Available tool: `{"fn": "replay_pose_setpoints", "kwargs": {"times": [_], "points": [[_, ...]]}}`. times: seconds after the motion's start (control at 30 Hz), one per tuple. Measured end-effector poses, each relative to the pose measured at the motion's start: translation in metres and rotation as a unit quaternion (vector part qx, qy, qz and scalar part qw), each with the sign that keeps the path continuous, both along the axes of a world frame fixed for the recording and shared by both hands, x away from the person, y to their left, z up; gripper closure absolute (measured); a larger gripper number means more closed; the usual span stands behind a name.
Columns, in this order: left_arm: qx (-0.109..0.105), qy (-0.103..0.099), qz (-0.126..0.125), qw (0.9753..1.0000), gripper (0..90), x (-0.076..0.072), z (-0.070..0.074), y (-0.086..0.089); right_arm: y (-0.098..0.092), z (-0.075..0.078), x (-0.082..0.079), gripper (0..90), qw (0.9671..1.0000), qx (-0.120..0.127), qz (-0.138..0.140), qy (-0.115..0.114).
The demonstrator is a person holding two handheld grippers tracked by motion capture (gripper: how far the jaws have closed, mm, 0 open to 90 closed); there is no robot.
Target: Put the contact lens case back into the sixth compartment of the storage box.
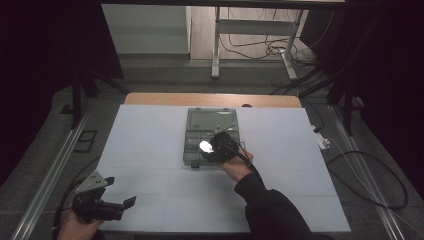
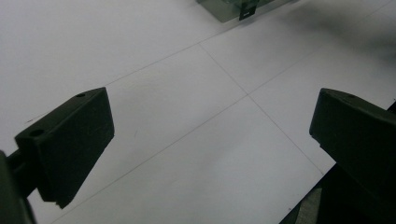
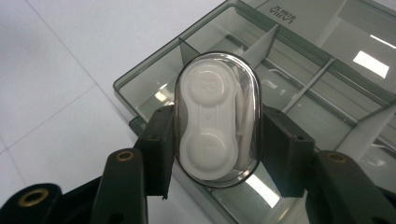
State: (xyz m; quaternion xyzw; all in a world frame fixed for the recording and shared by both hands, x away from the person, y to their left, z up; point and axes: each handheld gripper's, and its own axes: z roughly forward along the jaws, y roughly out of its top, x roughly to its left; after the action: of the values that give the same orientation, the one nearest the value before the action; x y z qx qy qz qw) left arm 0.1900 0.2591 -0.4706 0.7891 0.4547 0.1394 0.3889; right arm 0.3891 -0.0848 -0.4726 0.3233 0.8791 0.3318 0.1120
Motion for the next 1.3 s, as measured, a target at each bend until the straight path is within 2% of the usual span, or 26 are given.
{"fn": "replay_pose_setpoints", "kwargs": {"times": [0.23,0.5,0.8,1.0,1.2,1.3], "points": [[0.0,0.0,-0.001,1.0,0.4,0.0,0.0,0.0,0.006,-0.009,0.007,49.2,1.0,-0.002,-0.008,0.0],[-0.001,0.0,-0.002,1.0,0.4,0.0,0.0,0.001,0.013,-0.016,0.007,48.4,0.9999,-0.01,-0.006,-0.004],[-0.001,0.0,-0.001,1.0,0.4,0.0,0.0,0.0,0.012,-0.014,0.009,28.4,0.9999,0.004,-0.014,0.009],[-0.001,0.0,-0.002,1.0,0.5,0.0,0.0,0.0,0.01,-0.013,0.009,13.2,1.0,-0.004,-0.004,0.007],[-0.002,0.0,-0.001,1.0,0.4,0.0,0.0,0.001,0.0,-0.005,0.004,8.8,0.9996,0.011,0.016,0.019],[-0.002,0.001,-0.001,1.0,0.5,0.0,0.0,0.001,-0.005,-0.002,0.0,6.0,0.9992,0.01,0.026,0.027]]}}
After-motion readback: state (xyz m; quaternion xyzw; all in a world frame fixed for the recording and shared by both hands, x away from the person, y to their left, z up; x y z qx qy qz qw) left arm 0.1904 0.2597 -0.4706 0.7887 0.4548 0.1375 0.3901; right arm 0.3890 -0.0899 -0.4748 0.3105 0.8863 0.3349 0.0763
